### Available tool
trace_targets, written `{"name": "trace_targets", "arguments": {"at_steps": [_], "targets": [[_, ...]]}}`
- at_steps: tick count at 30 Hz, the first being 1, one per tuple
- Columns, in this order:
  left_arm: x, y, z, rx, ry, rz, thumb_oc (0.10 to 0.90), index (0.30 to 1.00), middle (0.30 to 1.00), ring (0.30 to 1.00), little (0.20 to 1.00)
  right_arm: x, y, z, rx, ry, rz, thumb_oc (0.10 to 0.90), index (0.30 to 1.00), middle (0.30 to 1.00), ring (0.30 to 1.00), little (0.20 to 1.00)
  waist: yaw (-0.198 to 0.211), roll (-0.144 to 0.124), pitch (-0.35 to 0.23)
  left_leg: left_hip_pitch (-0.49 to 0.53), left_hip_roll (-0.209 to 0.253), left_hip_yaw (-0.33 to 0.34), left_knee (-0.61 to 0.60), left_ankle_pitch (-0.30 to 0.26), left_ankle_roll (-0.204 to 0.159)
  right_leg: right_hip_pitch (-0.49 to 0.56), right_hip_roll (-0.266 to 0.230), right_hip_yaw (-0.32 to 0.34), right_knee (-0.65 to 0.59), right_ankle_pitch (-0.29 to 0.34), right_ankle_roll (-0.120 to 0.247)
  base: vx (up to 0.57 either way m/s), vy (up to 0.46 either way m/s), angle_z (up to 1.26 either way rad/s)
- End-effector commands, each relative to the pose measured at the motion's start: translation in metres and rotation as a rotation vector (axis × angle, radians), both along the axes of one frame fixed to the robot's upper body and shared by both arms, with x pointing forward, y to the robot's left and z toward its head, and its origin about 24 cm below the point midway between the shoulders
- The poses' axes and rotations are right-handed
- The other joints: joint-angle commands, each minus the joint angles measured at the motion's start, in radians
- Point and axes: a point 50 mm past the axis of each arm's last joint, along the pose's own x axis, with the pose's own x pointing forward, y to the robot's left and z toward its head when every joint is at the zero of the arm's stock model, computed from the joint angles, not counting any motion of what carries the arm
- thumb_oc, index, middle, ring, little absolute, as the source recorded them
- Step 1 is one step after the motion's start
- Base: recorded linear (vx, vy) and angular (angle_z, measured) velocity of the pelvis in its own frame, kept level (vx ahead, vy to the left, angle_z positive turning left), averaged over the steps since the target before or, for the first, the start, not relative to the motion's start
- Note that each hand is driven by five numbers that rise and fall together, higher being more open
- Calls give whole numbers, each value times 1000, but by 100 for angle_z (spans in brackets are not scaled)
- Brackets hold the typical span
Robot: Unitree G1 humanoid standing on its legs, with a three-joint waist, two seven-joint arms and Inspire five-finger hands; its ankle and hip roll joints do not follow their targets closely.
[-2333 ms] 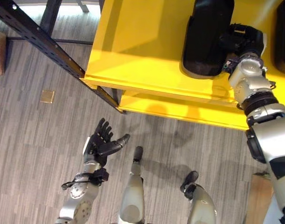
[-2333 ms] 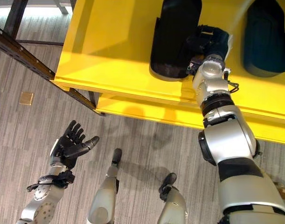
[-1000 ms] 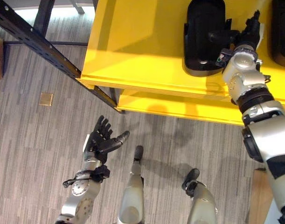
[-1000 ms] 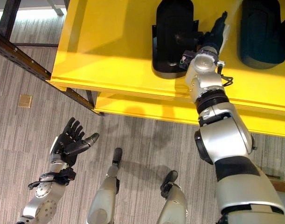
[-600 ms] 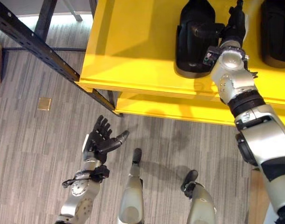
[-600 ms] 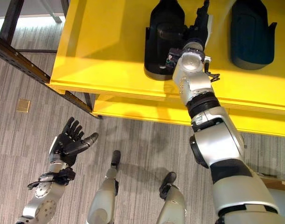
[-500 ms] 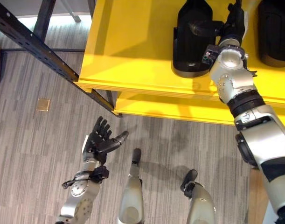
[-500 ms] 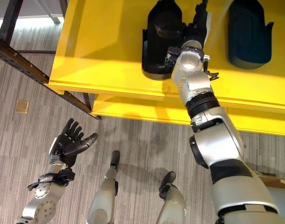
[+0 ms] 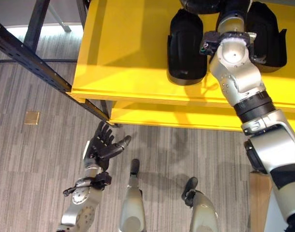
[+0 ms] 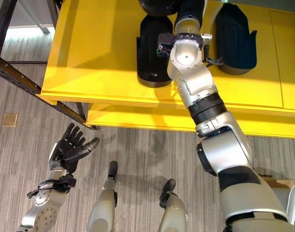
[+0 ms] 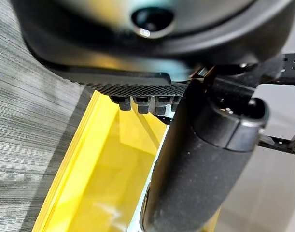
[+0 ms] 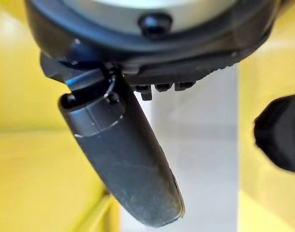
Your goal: Move parts from the plastic box to the shelf.
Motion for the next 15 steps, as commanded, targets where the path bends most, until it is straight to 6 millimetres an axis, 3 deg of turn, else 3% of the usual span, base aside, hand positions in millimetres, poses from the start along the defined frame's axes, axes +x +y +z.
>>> {"name": "trace_targets", "arguments": {"at_steps": [1, 6, 7, 10, 13, 15], "targets": [[-6, 14, 25, 66, -127, 4, 900, 1000, 1000, 1000, 1000, -34, -1, 30, -3, -267, 89, 900, 1000, 1000, 1000, 1000, -5, -64, -112, 176, 67, 38, -57, -92, -30, 38, -34, 39, -92, 119, 52, 0, 0, 0], [-9, 11, 19, 54, -109, 2, 900, 1000, 1000, 1000, 1000, -47, -14, -5, -106, -268, 104, 900, 1000, 1000, 1000, 1000, -22, -69, -122, 189, 66, 51, -57, -100, -27, 60, -33, 47, -124, 131, 58, 5, 26, -8], [-10, 10, 19, 55, -112, -6, 900, 1000, 1000, 1000, 1000, -53, -19, -25, -222, -262, 79, 900, 1000, 1000, 1000, 1000, -30, -68, -124, 194, 63, 53, -57, -104, -26, 69, -35, 50, -137, 137, 62, 3, 24, -11], [-13, 8, 17, 49, -113, -11, 900, 1000, 1000, 1000, 1000, -60, -27, -48, -263, -232, 77, 900, 1000, 1000, 1000, 1000, -35, -67, -132, 202, 60, 58, -57, -110, -24, 85, -38, 48, -162, 145, 68, 1, 8, -2], [-17, 8, 13, 69, -107, -11, 900, 1000, 1000, 1000, 1000, -75, -35, -83, -460, -226, -41, 900, 1000, 1000, 1000, 1000, -41, -61, -139, 208, 52, 62, -56, -119, -20, 108, -45, 45, -201, 160, 79, 12, 31, -14], [-18, 9, 13, 78, -108, -2, 900, 1000, 1000, 1000, 1000, -80, -37, -91, -521, -239, -105, 900, 1000, 1000, 1000, 1000, -45, -61, -141, 211, 49, 64, -56, -123, -18, 112, -46, 48, -213, 167, 82, 12, 25, -7]]}}
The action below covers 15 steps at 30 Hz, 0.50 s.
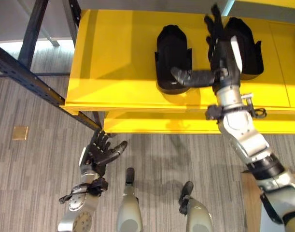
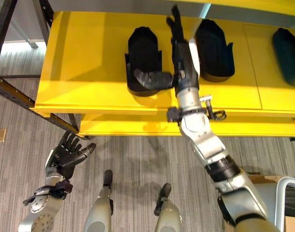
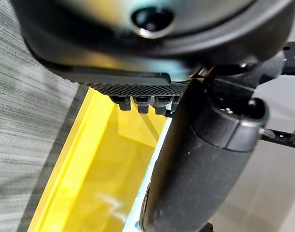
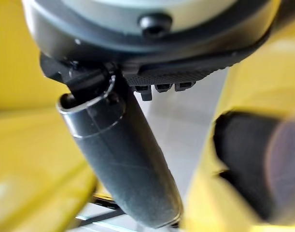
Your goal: Move parts from the plastic box to the shelf.
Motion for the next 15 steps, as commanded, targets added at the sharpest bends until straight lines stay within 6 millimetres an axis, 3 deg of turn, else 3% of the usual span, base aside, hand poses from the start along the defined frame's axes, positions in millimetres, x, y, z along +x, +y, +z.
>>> {"name": "trace_targets", "arguments": {"at_steps": [1, 3, 4, 6, 9, 15], "targets": [[-1, 4, 28, 130, -164, -30, 900, 1000, 1000, 1000, 1000, -24, 5, 48, -256, -381, -75, 900, 1000, 1000, 1000, 1000, 0, -22, -119, 133, 52, 16, -31, -103, -18, -3, -68, 27, -38, 83, 61, 19, 28, -9], [-2, 4, 28, 143, -164, -32, 900, 1000, 1000, 1000, 1000, -27, 5, 43, -319, -395, -116, 900, 1000, 1000, 1000, 1000, 0, -23, -121, 136, 52, 18, -30, -105, -18, 2, -69, 30, -46, 87, 62, 16, 18, -10], [-3, 7, 28, 172, -166, -19, 900, 1000, 1000, 1000, 1000, -34, 3, 37, -459, -449, -193, 900, 1000, 1000, 1000, 1000, -4, -24, -120, 140, 50, 21, -30, -111, -15, 7, -70, 31, -54, 91, 67, 9, 13, -10], [-4, 7, 28, 180, -164, -17, 900, 1000, 1000, 1000, 1000, -35, 2, 33, -503, -453, -213, 900, 1000, 1000, 1000, 1000, -4, -25, -119, 141, 48, 22, -29, -112, -14, 10, -72, 32, -55, 91, 68, 5, 9, -4], [-3, 6, 30, 227, -168, -20, 900, 1000, 1000, 1000, 1000, -32, 11, 7, -793, -457, -252, 900, 1000, 1000, 1000, 1000, -1, -33, -106, 139, 43, 17, -21, -119, -10, 15, -78, 38, -51, 87, 70, 0, 0, 0], [-1, 4, 31, 242, -176, -21, 900, 1000, 1000, 1000, 1000, -25, 18, -6, -932, -469, -272, 900, 1000, 1000, 1000, 1000, 2, -35, -95, 140, 43, 18, -15, -124, -10, 20, -79, 39, -54, 86, 72, 0, 0, 0]]}}
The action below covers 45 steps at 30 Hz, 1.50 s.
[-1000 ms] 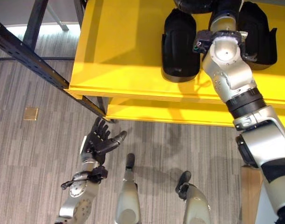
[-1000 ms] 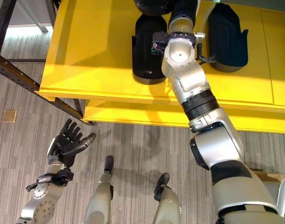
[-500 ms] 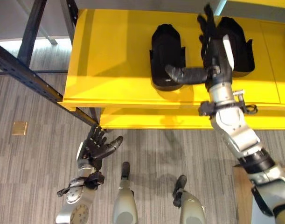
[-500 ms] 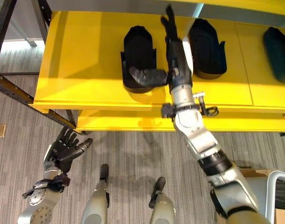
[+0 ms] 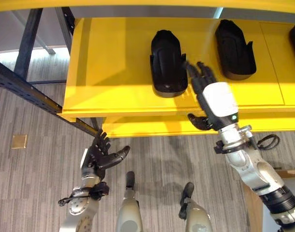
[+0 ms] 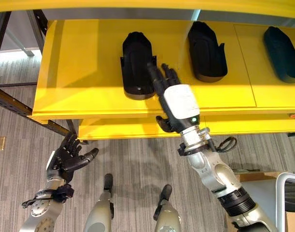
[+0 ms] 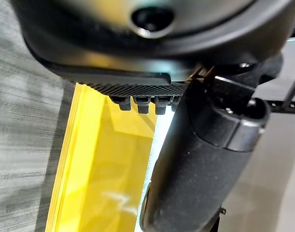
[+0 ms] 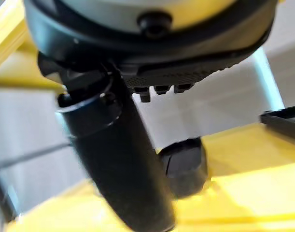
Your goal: Move parts from the plastic box to the shelf.
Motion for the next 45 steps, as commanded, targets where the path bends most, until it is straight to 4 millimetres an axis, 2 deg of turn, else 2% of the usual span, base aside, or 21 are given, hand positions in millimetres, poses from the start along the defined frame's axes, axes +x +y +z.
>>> {"name": "trace_targets", "arguments": {"at_steps": [1, 14, 28, 40, 45], "targets": [[3, 5, 30, 70, -175, 4, 900, 1000, 1000, 1000, 1000, 12, 18, 27, -108, -207, 24, 900, 1000, 1000, 1000, 1000, 10, -41, -86, 109, 47, -8, -2, -119, -13, -30, -90, 33, 33, 41, 65, 0, 0, 0], [5, 2, 28, 42, -184, 38, 900, 1000, 1000, 1000, 1000, 33, 40, 10, -68, -159, -13, 900, 1000, 1000, 1000, 1000, 27, -44, -72, 102, 48, -9, -4, -118, -13, -34, -90, 38, 30, 45, 62, -2, -2, 0], [5, 3, 30, 30, -197, 59, 900, 1000, 1000, 1000, 1000, 42, 45, 10, 21, -142, -36, 900, 1000, 1000, 1000, 1000, 42, -38, -53, 94, 46, -13, 13, -123, -10, -37, -95, 40, 39, 45, 60, 0, 0, 0], [5, 4, 30, 18, -199, 79, 900, 1000, 1000, 1000, 1000, 47, 45, -6, 78, -59, -69, 900, 1000, 1000, 1000, 1000, 46, -37, -41, 88, 44, -12, 19, -123, -8, -41, -99, 41, 43, 46, 59, 0, 0, 0], [4, 5, 29, 23, -194, 85, 900, 1000, 1000, 1000, 1000, 45, 43, -5, 87, -76, -74, 900, 1000, 1000, 1000, 1000, 42, -36, -35, 89, 43, -11, 18, -124, -7, -45, -99, 44, 47, 45, 58, 0, 0, 0]]}}
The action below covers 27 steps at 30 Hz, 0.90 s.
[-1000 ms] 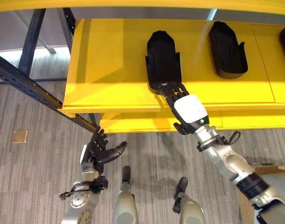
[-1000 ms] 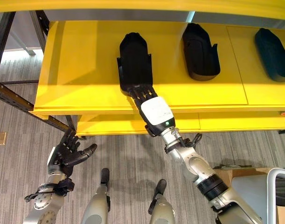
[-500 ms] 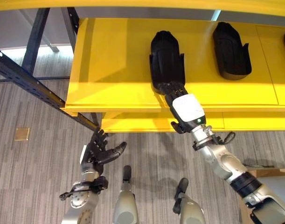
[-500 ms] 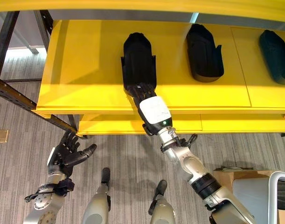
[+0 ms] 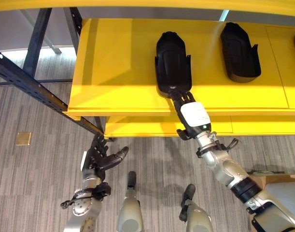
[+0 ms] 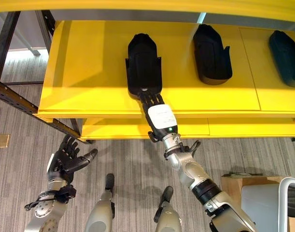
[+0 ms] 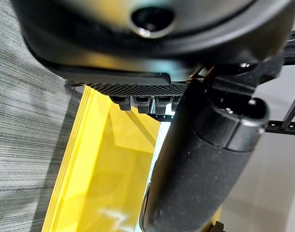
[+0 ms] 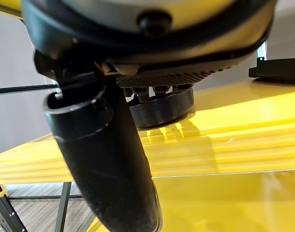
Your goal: Move parts from the plastic box to the shelf.
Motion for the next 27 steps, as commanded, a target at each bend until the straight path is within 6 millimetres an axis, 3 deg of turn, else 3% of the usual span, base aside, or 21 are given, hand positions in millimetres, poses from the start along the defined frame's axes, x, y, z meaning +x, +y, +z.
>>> {"name": "trace_targets", "arguments": {"at_steps": [1, 12, 27], "targets": [[6, 6, 38, 63, -212, 10, 900, 1000, 1000, 1000, 1000, 4, 19, 51, 92, -239, 74, 900, 1000, 1000, 1000, 1000, 14, -41, -37, 87, 44, -10, 19, -123, -6, -54, -96, 43, 69, 37, 55, 0, 0, 0], [7, 5, 43, 82, -232, 14, 900, 1000, 1000, 1000, 1000, -15, 19, 75, 163, -385, 128, 900, 1000, 1000, 1000, 1000, -1, -47, -35, 86, 45, -6, 24, -127, -5, -59, -94, 48, 72, 36, 55, 0, 0, 0], [5, 9, 41, 80, -225, 43, 900, 1000, 1000, 1000, 1000, -14, 16, 58, 179, -309, 101, 900, 1000, 1000, 1000, 1000, -2, -52, -24, 84, 45, -3, 30, -130, -5, -59, -91, 52, 71, 36, 55, 0, 0, 0]]}}
